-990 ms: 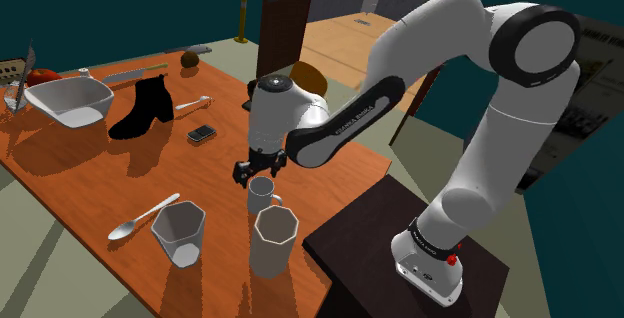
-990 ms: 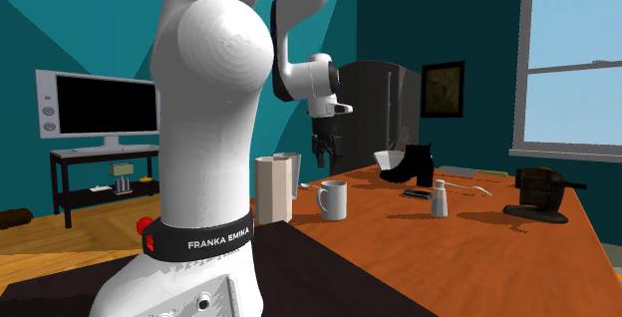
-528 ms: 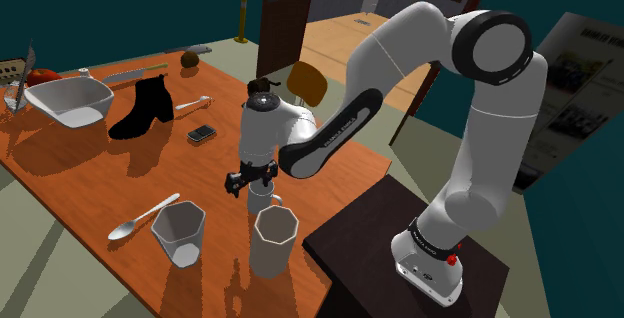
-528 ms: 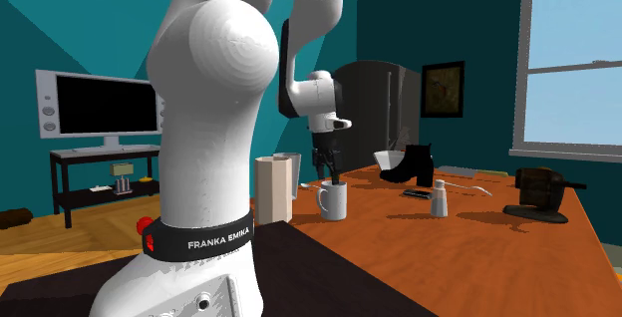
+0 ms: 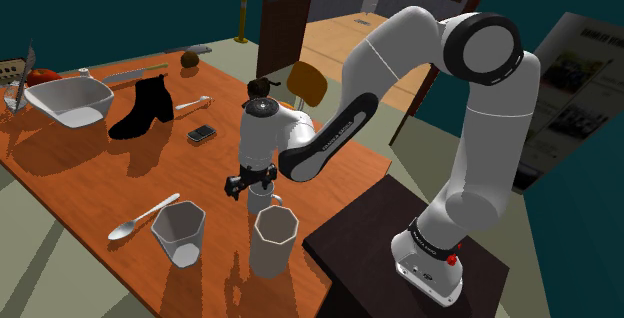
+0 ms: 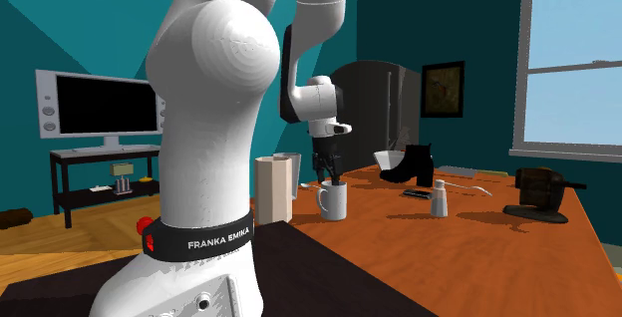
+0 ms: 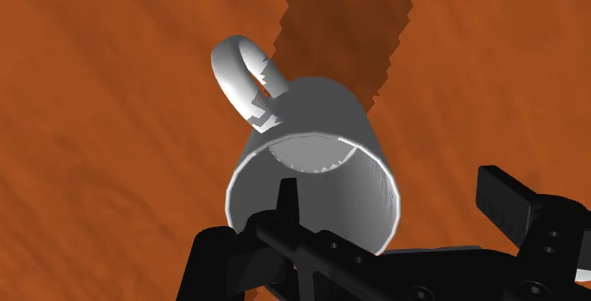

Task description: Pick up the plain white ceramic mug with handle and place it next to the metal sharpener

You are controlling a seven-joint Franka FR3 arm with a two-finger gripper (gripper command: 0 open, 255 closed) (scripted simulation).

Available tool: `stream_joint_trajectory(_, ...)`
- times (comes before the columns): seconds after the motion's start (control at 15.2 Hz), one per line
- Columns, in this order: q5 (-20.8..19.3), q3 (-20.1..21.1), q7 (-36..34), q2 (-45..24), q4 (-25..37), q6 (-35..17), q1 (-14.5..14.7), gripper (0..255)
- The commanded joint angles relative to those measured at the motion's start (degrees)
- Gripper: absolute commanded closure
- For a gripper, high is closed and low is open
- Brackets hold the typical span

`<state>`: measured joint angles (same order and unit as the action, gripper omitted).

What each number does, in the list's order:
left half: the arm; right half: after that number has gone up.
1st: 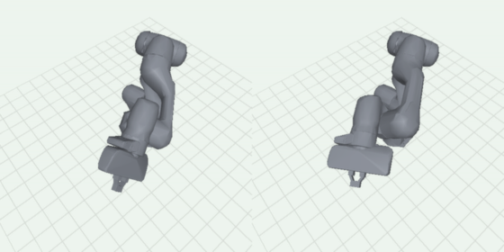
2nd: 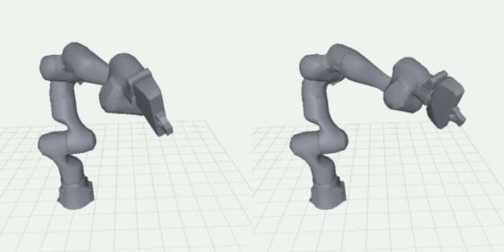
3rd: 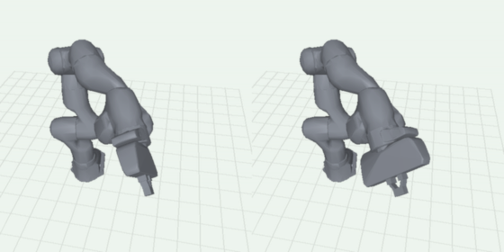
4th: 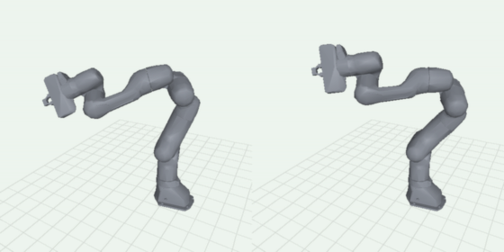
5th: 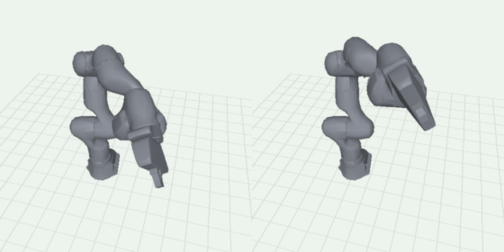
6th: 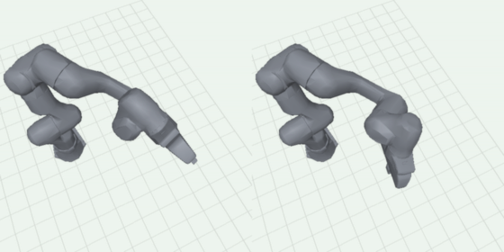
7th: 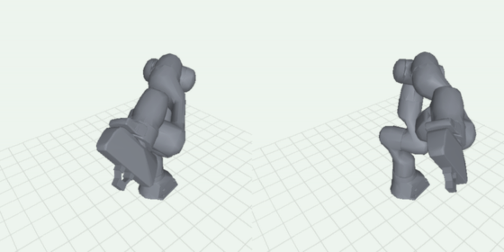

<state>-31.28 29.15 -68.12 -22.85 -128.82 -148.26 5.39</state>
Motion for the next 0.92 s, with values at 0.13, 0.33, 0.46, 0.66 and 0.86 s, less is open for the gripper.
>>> stream_joint_trajectory(0.13,0.00,0.00,0.00,0.00,0.00,0.00,0.00,255)
stream_joint_trajectory(0.33,0.00,0.00,0.00,0.00,0.00,0.00,0.00,255)
stream_joint_trajectory(0.46,0.00,0.00,0.00,0.00,0.00,0.00,0.00,255)
stream_joint_trajectory(0.66,-0.01,-0.01,-0.01,-0.01,0.00,-0.01,0.01,255)
stream_joint_trajectory(0.86,2.29,1.54,1.73,2.12,-0.31,1.47,-1.15,255)
